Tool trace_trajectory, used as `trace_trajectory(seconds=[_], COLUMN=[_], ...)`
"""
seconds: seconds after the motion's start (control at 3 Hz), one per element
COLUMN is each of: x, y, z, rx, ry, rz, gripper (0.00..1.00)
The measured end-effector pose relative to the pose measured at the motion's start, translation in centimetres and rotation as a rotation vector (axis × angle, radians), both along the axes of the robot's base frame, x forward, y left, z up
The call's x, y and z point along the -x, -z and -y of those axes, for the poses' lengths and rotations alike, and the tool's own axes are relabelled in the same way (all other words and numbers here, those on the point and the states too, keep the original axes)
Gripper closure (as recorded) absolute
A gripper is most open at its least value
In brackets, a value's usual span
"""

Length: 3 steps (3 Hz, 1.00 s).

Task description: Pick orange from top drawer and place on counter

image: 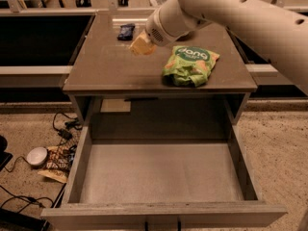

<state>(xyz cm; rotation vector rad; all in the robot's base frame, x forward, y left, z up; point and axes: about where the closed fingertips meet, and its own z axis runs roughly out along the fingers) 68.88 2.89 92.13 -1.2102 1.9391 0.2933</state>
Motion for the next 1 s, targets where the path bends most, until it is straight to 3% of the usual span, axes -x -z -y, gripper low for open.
trace_trajectory(seconds=[0.33,1.0], x=[0.0,-3.1], y=[0.0,1.6], z=[0.0,-5.0], rx=[0.000,-0.038], ry=[0.000,-0.060], rz=[0.000,-0.031], gripper=[1.00,1.00])
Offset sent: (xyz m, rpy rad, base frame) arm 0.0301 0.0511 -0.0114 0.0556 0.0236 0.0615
